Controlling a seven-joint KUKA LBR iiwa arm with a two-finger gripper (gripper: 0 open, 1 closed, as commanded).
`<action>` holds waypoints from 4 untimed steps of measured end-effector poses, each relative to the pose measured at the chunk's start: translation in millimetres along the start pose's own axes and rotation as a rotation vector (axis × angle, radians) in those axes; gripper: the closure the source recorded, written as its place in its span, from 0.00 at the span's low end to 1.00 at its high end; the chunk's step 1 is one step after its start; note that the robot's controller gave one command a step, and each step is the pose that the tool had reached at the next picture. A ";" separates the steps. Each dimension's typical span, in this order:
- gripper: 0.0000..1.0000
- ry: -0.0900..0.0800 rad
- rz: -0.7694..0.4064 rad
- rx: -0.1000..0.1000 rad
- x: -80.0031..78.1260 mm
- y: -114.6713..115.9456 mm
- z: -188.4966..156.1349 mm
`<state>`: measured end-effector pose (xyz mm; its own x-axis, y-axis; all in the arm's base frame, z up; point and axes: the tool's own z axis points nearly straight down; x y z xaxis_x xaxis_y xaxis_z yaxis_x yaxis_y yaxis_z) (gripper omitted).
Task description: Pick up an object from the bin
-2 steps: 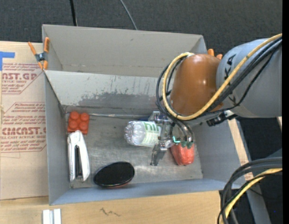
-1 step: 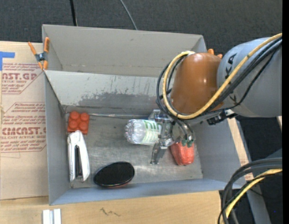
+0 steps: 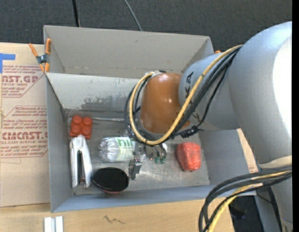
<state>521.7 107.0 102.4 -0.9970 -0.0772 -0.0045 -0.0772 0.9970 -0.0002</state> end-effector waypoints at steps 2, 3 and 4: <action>0.00 0.004 -0.012 0.002 -25.2 -9.8 27.3; 0.00 0.004 -0.006 -0.003 -25.5 15.7 29.3; 1.00 0.001 -0.040 0.002 -31.0 33.6 30.9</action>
Offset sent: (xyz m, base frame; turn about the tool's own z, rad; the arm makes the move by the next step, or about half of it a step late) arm 0.0237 0.0653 -0.0324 -0.1251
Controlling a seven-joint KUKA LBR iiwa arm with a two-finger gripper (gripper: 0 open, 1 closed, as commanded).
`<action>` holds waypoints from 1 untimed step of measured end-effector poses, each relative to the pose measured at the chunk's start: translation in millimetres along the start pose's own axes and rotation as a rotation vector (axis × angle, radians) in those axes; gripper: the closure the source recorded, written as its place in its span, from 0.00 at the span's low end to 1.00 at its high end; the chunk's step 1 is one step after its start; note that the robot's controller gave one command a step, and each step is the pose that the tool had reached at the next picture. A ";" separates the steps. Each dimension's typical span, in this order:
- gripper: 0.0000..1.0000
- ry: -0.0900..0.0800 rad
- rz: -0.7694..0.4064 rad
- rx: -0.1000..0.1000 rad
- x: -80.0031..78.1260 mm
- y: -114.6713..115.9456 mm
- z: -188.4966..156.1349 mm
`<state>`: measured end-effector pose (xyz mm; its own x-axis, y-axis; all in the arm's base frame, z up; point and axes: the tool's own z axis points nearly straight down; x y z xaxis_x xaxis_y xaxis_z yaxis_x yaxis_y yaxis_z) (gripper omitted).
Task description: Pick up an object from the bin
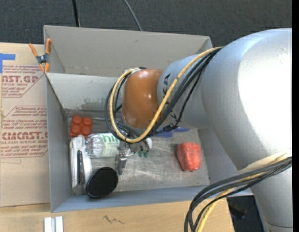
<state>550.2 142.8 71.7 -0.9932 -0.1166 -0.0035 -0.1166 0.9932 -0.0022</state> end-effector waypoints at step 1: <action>1.00 0.000 0.000 0.000 0.0 0.0 0.0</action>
Offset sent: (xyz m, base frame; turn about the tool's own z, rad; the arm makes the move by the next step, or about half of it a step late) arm 0.0001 -0.0001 0.0781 0.0000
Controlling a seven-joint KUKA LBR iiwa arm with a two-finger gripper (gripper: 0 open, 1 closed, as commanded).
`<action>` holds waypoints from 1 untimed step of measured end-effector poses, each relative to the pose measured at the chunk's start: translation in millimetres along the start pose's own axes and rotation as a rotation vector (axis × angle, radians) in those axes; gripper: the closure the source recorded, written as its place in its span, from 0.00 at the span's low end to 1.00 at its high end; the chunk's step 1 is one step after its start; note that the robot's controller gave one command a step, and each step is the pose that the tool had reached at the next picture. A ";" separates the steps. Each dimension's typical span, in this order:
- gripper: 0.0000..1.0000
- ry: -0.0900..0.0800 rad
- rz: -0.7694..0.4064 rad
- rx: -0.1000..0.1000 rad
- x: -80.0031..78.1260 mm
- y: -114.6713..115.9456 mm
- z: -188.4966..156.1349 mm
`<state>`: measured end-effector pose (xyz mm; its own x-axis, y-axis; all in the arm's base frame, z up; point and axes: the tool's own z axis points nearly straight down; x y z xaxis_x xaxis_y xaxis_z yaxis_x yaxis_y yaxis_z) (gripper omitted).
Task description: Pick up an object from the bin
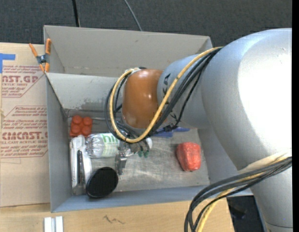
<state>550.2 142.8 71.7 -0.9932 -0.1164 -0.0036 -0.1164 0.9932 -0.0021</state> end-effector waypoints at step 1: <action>1.00 0.007 0.000 0.000 2.2 -0.2 -5.4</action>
Offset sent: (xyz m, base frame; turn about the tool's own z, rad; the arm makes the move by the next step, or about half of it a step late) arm 0.0000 0.0000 0.1043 0.0000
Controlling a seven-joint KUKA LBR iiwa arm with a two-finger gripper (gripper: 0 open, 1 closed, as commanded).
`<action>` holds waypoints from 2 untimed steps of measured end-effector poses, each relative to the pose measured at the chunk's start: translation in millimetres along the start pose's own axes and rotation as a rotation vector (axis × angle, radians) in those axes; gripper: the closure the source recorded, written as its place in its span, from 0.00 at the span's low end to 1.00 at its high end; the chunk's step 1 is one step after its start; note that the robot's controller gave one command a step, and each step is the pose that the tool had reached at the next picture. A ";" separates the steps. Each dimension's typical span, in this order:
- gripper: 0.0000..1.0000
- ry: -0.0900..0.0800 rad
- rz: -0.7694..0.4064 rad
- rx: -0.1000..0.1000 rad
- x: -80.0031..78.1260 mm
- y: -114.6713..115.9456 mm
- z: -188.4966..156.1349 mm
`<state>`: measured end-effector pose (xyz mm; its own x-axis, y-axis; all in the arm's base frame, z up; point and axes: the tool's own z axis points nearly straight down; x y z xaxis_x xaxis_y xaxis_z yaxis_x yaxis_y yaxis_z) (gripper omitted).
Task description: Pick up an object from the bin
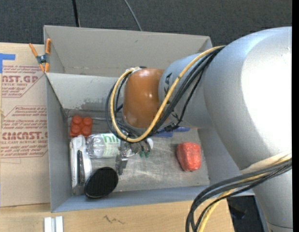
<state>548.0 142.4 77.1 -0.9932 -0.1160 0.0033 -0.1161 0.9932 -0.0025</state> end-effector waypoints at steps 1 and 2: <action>1.00 0.006 0.000 0.000 1.8 0.2 -21.1; 1.00 0.000 0.000 -0.002 0.1 0.7 -44.6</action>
Offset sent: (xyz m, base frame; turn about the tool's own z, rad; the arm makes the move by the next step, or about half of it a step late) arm 0.0000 -0.0001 0.0327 0.0000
